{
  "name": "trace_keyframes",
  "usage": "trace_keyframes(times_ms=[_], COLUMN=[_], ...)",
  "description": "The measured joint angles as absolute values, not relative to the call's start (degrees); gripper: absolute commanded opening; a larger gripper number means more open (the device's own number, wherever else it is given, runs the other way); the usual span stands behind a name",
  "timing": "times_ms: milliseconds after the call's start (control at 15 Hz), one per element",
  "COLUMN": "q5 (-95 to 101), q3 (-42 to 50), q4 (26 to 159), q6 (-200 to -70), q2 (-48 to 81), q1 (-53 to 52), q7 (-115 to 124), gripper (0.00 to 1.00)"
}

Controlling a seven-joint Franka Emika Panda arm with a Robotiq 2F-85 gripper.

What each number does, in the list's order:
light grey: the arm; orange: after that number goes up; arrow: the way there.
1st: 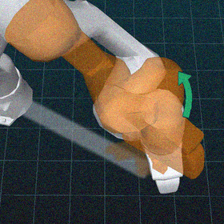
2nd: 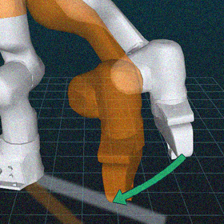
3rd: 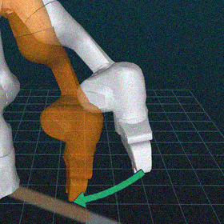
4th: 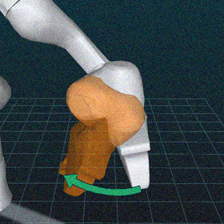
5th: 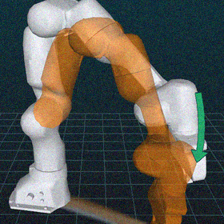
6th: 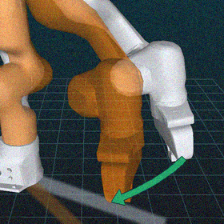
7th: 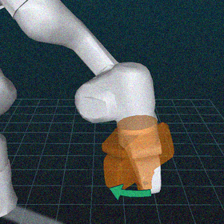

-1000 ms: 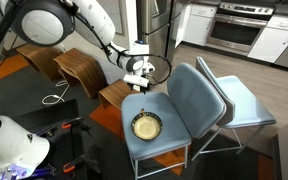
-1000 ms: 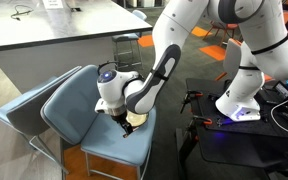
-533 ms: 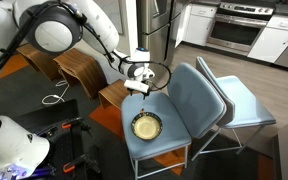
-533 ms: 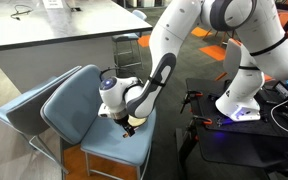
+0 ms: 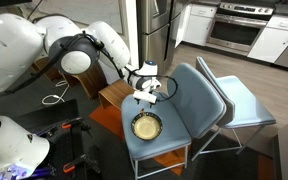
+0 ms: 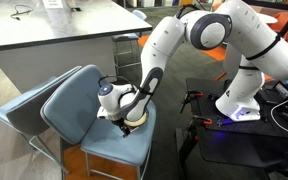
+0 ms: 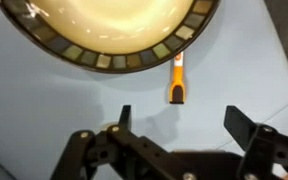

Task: Put the marker in the bowl

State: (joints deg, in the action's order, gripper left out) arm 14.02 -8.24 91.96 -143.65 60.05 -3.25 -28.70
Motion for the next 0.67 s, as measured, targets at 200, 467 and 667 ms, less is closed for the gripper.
trace_keyframes(times_ms=[200,467,667], q5=[13.9,13.6,13.6], q3=[-9.1,-9.9,-10.4], q4=[87.4,84.4,84.8], q6=[-142.7,-140.5,-140.5], q2=[63.2,65.6,67.4], q1=[-2.4,-1.4,-1.3], q7=[-30.3,-30.4,-30.4], gripper=[1.0,1.0,1.0])
